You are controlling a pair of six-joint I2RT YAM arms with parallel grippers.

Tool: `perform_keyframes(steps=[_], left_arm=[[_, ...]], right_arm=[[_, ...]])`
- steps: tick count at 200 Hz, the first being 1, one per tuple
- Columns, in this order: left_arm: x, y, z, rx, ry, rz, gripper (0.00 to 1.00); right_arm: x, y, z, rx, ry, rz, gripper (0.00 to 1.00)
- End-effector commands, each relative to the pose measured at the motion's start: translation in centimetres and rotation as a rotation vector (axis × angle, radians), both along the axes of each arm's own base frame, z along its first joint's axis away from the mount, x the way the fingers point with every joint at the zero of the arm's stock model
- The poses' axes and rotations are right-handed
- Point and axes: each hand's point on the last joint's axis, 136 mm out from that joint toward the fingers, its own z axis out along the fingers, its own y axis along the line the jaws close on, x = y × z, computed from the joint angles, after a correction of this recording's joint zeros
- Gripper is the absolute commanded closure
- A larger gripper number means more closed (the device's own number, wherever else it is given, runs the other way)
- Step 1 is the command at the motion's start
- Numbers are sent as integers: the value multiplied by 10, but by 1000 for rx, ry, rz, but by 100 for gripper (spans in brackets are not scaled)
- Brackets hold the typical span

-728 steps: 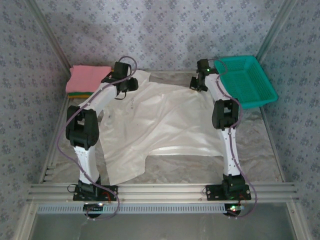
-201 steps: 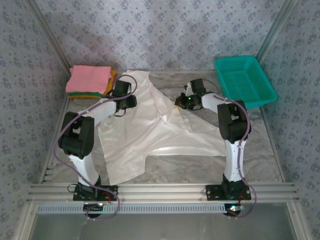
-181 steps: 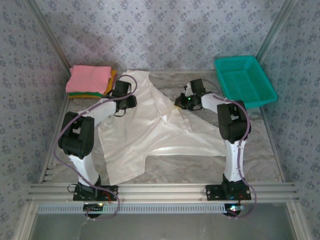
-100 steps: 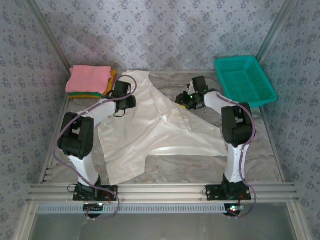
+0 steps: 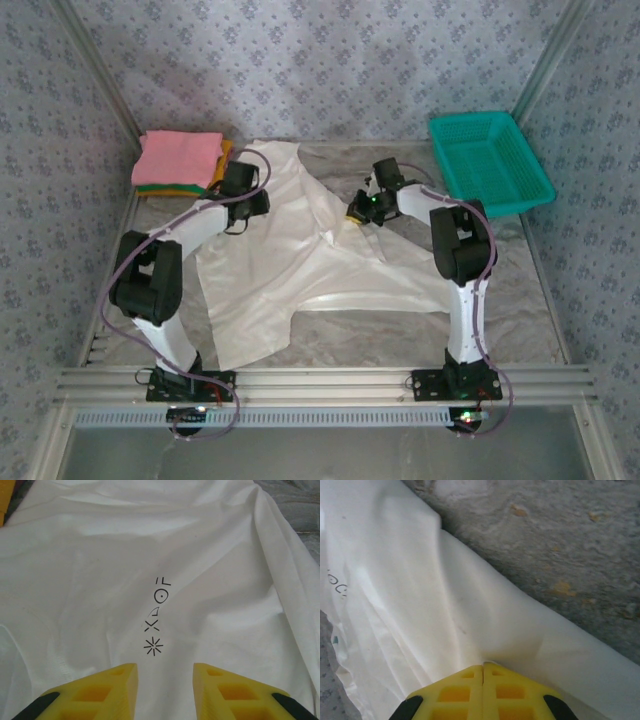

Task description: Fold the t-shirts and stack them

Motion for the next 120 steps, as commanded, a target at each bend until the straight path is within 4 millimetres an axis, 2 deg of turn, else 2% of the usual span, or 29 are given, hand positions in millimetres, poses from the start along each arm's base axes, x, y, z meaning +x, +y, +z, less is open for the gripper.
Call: perform_keyframes(steps=[1, 35, 67, 96, 120], left_arm=[[-3, 7, 5, 12, -16, 14, 66], [-3, 7, -1, 10, -7, 17, 66], [-2, 7, 0, 9, -14, 19, 66], [-2, 10, 4, 19, -26, 26, 66], [-1, 12, 5, 21, -32, 30, 66]], right_arm=[[10, 9, 39, 33, -90, 17, 100], [-3, 5, 68, 26, -154, 16, 100], [-5, -27, 103, -53, -276, 3, 100], [10, -61, 133, -123, -381, -1, 100], [31, -81, 141, -222, -463, 30, 100]])
